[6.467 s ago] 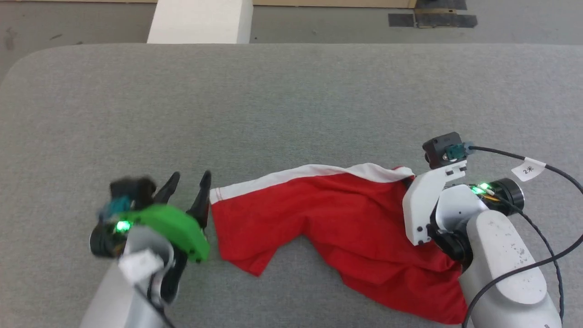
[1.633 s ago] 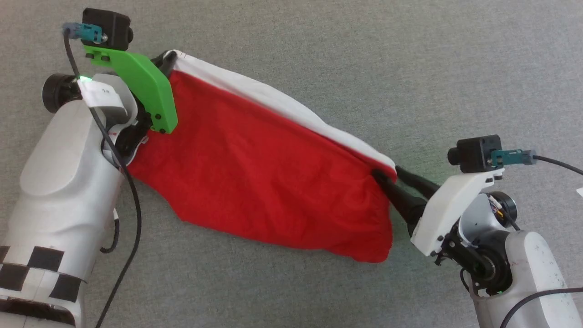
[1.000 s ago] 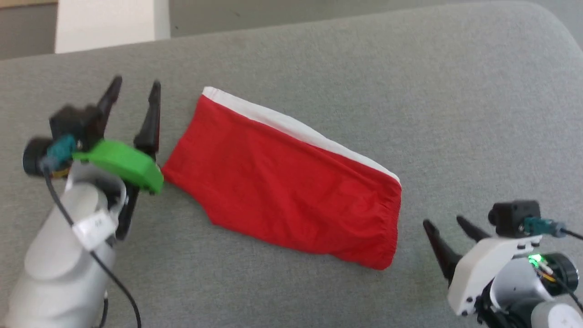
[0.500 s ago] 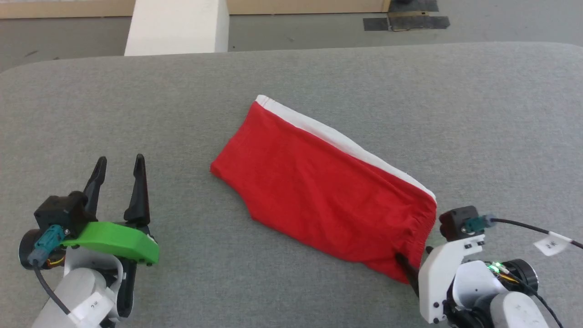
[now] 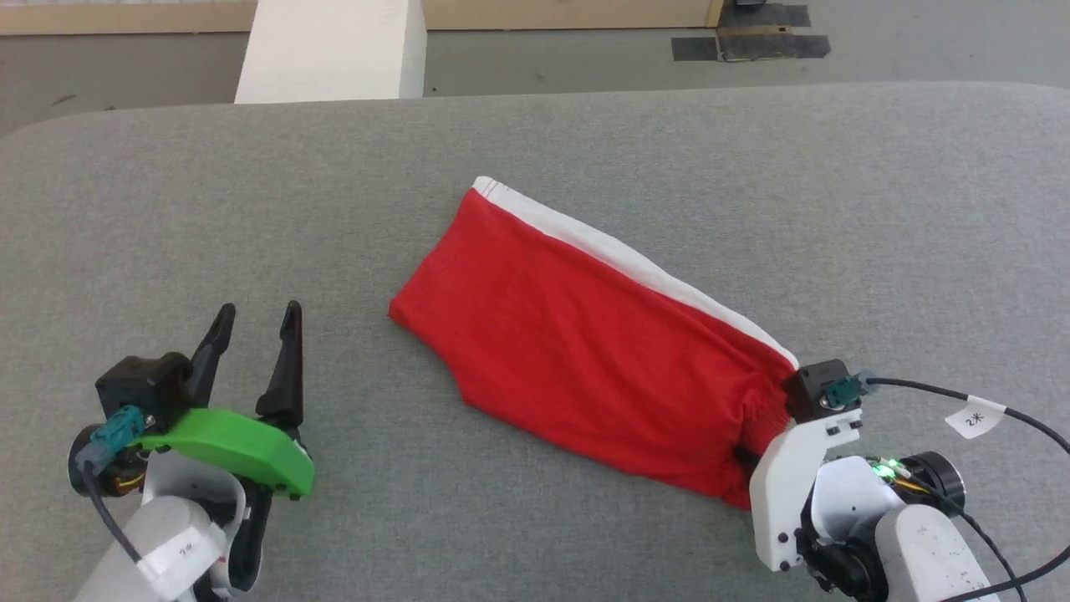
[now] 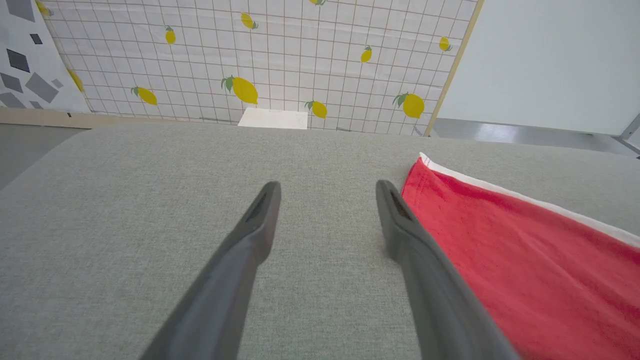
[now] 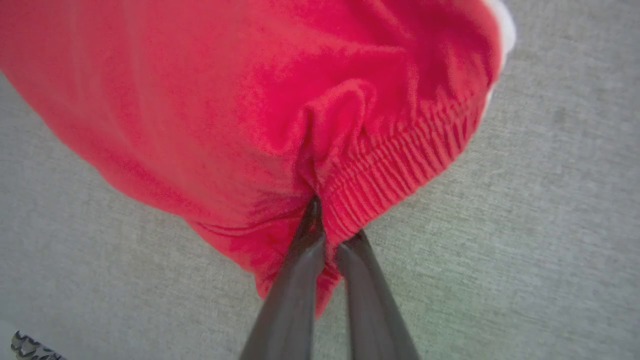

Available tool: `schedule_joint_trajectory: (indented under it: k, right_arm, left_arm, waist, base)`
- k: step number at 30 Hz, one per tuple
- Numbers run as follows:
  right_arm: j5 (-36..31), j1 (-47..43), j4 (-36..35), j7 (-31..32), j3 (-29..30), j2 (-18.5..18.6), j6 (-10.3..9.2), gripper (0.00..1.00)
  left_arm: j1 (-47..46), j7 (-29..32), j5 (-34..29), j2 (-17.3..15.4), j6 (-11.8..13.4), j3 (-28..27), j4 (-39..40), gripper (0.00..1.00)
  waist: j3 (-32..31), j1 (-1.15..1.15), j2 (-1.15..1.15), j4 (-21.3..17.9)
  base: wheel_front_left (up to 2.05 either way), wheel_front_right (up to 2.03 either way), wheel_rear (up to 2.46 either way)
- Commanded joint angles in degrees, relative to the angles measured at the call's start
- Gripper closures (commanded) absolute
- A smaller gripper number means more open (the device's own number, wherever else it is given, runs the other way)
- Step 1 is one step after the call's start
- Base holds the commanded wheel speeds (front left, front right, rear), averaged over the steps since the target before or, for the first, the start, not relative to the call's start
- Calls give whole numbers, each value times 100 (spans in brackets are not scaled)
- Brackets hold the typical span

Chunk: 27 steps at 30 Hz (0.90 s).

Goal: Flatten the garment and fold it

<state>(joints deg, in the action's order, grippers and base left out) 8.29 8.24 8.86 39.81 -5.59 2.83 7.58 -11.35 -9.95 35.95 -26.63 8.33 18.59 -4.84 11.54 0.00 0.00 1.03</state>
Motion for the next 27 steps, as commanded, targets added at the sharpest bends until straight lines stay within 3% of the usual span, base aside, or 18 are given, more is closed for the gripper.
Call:
schedule_joint_trajectory:
  k: [1,9,15,19,23,24,25,26,27]
  right_arm:
    - [83,64,29,-39,-6,5,-9,100]
    - [309,251,-151,-136,-188,5,-9,100]
    - [452,379,-214,-171,-346,5,-9,100]
    - [445,413,-218,-199,-339,5,-9,100]
    - [451,411,-205,-235,-325,5,-9,100]
    - [456,406,-197,-242,-315,5,-9,100]
    - [462,400,-188,-252,-306,5,-9,100]
    - [462,397,-181,-259,-295,5,-9,100]
    - [459,393,-173,-268,-283,5,-9,100]
  left_arm:
    - [-129,163,96,34,-36,28,6,0]
    - [-1231,1780,317,99,-375,606,-571,0]
    - [-1927,3518,417,72,-271,1046,-1381,0]
    - [-2118,4116,467,54,-233,1185,-1612,0]
    - [-2107,4231,553,46,-312,1214,-1765,0]
    - [-2085,4240,592,62,-339,1215,-1794,50]
    - [-2056,4248,627,76,-393,1233,-1814,83]
    - [-2033,4233,662,98,-427,1234,-1822,100]
    - [-2001,4254,697,116,-466,1253,-1844,100]
  waist:
    - [20,0,0,-76]
    - [208,0,0,-339]
    - [412,0,0,-587]
    - [533,0,0,-675]
    - [598,0,0,-727]
    - [602,0,0,-729]
    - [606,0,0,-728]
    - [610,0,0,-721]
    - [610,0,0,-709]
  base:
    - [0,0,0]
    - [0,0,0]
    - [0,0,0]
    - [0,0,0]
    - [0,0,0]
    - [0,0,0]
    - [0,0,0]
    - [0,0,0]
    - [0,0,0]
